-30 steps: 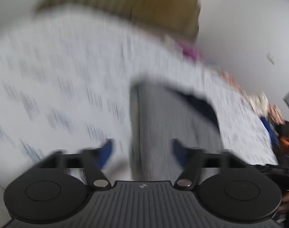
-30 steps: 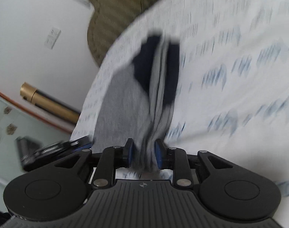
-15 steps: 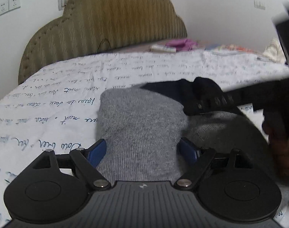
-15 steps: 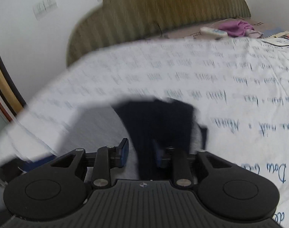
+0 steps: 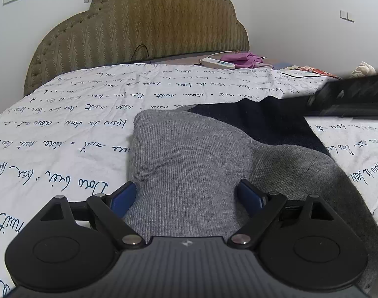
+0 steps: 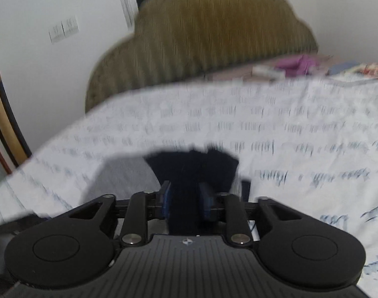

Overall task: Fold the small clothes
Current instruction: 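Grasp the navy trim with the right tool while the left tool presses the bundle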

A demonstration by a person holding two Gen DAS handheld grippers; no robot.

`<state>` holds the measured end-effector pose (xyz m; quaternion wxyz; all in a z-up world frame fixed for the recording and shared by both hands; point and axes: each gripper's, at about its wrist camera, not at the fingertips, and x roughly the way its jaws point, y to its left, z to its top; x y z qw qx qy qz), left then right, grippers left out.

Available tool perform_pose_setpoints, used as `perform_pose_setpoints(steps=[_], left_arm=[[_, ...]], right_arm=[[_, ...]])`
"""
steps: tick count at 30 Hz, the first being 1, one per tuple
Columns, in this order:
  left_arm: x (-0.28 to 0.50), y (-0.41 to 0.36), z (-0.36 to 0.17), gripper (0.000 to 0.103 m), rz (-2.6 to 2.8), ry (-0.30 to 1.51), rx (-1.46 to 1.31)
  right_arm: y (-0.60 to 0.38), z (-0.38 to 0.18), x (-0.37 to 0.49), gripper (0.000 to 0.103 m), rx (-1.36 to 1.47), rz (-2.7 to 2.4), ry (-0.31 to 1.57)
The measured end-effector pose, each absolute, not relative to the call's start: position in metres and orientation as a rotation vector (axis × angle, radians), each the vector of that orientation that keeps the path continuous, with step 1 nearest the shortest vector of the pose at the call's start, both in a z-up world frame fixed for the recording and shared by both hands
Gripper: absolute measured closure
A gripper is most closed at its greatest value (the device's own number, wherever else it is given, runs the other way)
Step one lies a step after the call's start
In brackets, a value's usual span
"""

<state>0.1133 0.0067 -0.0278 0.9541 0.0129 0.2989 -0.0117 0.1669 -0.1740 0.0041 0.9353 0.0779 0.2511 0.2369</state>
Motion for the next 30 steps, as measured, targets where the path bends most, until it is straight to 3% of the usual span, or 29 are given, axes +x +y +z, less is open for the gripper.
perform_pose_setpoints(steps=[3,7,8,13,16,23,24,25,26,28,30], left_arm=[[0.113,0.006,-0.028,0.012,-0.022,0.607,0.030],[0.112,0.006,-0.028,0.011,-0.028,0.610,0.045],[0.110,0.006,-0.027,0.011,-0.028,0.604,0.042],[0.089,0.043,-0.011,0.011,-0.035,0.631,-0.115],[0.082,0.072,-0.012,0.011,-0.039,0.685,-0.253],[0.106,0.074,-0.018,0.013,-0.124,0.790,-0.431],[0.108,0.068,-0.018,0.019,-0.127,0.789,-0.396],[0.110,0.063,-0.018,0.045,-0.125,0.793,-0.344],[0.112,0.062,-0.016,0.055,-0.141,0.800,-0.330],[0.116,0.072,-0.010,0.072,-0.183,0.825,-0.360],[0.121,0.081,-0.006,0.075,-0.204,0.847,-0.338]], right_arm=[[-0.170,0.014,0.154,0.059,0.149,0.541,0.499],[-0.155,-0.023,0.162,0.062,0.022,0.526,0.625],[-0.161,-0.034,0.160,0.062,0.033,0.538,0.581],[-0.183,-0.017,0.155,0.061,0.159,0.546,0.630],[-0.224,-0.010,0.145,0.047,0.327,0.522,0.628],[-0.226,-0.047,0.162,0.047,0.452,0.515,0.821],[-0.226,-0.051,0.162,0.050,0.476,0.522,0.826],[-0.227,-0.053,0.163,0.063,0.503,0.529,0.832],[-0.231,-0.053,0.165,0.074,0.546,0.538,0.854],[-0.240,-0.050,0.165,0.081,0.580,0.552,0.862],[-0.244,-0.048,0.161,0.086,0.536,0.546,0.860]])
